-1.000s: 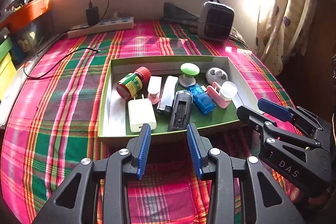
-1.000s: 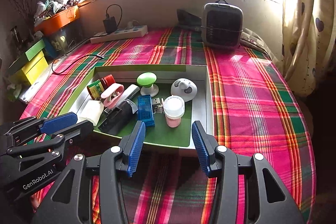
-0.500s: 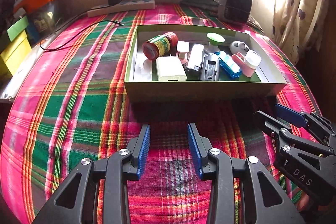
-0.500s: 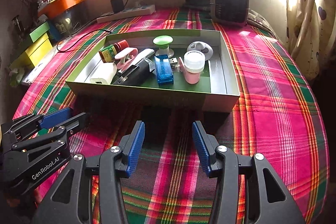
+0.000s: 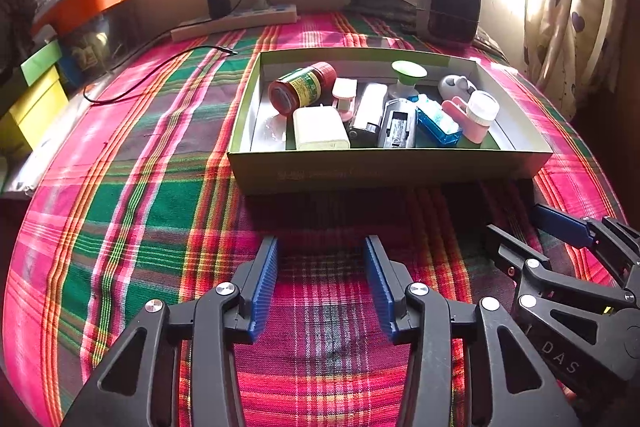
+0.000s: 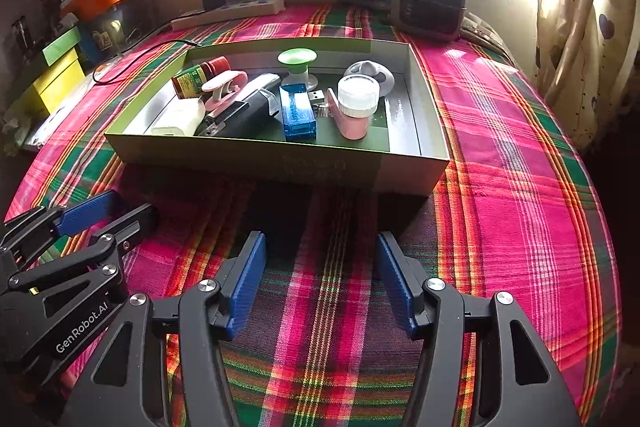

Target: Organize rigid objects

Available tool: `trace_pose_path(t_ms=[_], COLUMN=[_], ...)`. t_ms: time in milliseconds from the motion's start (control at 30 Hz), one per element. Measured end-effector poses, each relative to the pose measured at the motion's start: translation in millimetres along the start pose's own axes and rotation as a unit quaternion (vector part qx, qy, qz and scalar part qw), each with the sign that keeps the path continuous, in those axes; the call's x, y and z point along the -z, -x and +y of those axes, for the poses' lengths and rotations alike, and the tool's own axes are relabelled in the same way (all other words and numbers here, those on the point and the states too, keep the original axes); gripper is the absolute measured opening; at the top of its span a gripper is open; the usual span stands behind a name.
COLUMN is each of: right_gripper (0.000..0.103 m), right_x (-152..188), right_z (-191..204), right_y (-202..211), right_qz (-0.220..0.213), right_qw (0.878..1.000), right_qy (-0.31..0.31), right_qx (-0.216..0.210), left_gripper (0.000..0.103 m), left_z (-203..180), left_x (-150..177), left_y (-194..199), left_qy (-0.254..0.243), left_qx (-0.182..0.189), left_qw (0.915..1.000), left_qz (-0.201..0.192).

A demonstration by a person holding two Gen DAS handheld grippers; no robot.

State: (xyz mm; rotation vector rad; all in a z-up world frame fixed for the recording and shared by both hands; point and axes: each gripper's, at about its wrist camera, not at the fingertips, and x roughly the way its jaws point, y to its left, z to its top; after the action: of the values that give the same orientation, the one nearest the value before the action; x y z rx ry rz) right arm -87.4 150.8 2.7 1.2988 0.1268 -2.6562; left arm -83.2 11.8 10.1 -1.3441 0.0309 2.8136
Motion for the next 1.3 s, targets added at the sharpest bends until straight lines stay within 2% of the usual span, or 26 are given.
trace_pose_path(t_ms=[100, 267, 500, 1300], right_gripper=[0.059, 0.070, 0.070, 0.071], right_x=[-0.3, -0.2, 0.4, -0.3], right_z=[-0.9, -5.1, -6.0, -7.1], right_y=[-0.4, -2.2, -2.5, -2.0], right_qz=[0.001, 0.004, 0.004, 0.004], right_qw=[1.000, 1.000, 1.000, 1.000], right_qy=[-0.002, -0.013, -0.013, -0.013], right_qx=[0.002, 0.013, 0.013, 0.013], left_gripper=[0.043, 0.046, 0.052, 0.052], left_z=[0.8, -2.2, -6.6, -5.4], left_x=[-0.3, -0.5, 0.2, 0.4], left_y=[0.2, -0.4, -1.2, -1.3], left_qy=[-0.001, -0.004, -0.010, -0.009], left_qx=[0.000, -0.001, 0.002, 0.004], left_qw=[1.0000, 1.0000, 0.9999, 1.0000], left_qz=[0.000, 0.001, 0.002, 0.002])
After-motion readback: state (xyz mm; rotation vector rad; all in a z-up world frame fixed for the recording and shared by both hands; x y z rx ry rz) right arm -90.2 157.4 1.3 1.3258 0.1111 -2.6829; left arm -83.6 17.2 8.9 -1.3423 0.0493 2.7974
